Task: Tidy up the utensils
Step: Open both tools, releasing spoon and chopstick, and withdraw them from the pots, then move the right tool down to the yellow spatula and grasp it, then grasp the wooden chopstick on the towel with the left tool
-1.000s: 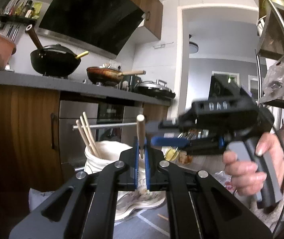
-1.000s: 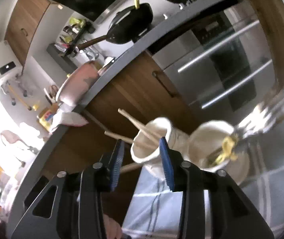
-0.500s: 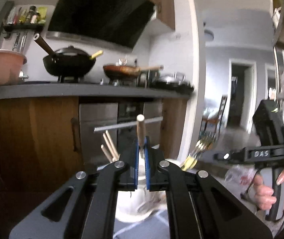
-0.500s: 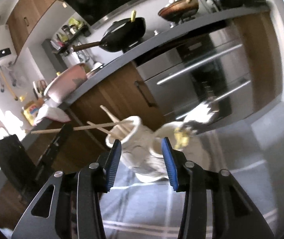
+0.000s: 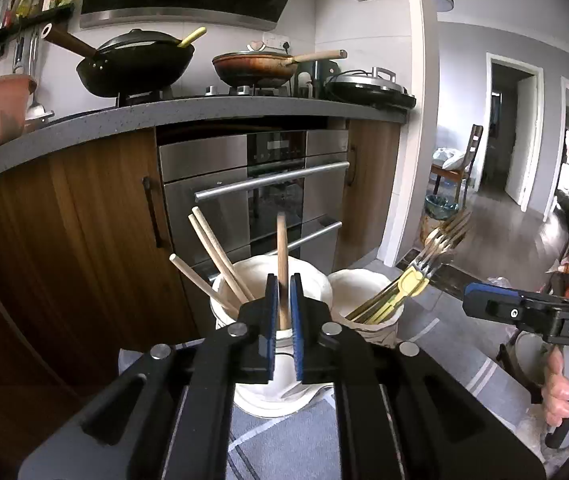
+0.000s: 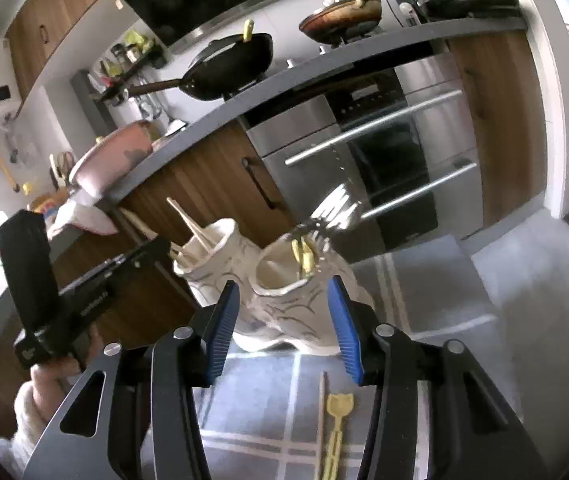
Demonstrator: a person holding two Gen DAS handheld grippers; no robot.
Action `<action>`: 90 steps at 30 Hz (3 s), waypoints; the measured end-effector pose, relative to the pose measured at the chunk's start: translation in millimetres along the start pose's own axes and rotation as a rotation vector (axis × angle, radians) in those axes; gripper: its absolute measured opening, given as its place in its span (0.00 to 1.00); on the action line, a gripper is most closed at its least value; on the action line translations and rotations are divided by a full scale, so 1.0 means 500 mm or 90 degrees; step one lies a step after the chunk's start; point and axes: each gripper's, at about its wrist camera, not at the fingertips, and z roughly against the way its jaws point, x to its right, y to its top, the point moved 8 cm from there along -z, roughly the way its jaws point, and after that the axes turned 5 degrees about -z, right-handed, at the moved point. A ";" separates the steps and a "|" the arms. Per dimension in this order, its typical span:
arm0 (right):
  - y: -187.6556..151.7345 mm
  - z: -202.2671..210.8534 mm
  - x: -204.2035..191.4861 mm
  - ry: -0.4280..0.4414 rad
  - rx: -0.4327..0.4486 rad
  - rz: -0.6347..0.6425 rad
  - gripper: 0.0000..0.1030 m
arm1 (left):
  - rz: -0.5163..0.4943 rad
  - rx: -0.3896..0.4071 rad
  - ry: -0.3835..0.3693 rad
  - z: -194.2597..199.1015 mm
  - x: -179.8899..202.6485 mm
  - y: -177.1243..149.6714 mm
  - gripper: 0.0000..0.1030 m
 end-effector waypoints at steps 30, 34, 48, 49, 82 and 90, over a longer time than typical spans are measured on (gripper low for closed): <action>-0.237 -0.055 0.052 -0.205 -0.225 0.209 0.66 | 0.064 -0.172 0.014 0.042 0.053 -0.291 0.95; -0.242 -0.065 0.044 -0.202 -0.252 0.212 0.44 | 0.058 -0.181 0.002 0.037 0.072 -0.295 0.95; -0.269 -0.092 0.049 -0.218 -0.325 0.243 0.18 | 0.039 -0.175 -0.016 0.038 0.095 -0.294 0.95; -0.267 -0.093 0.049 -0.218 -0.325 0.243 0.18 | 0.037 -0.174 -0.017 0.038 0.096 -0.294 0.95; -0.183 0.032 0.138 -0.164 -0.158 0.114 0.10 | -0.069 -0.296 -0.031 -0.065 0.334 -0.311 0.64; -0.179 0.046 0.139 -0.152 -0.146 0.095 0.10 | -0.068 -0.328 -0.051 -0.074 0.331 -0.327 0.14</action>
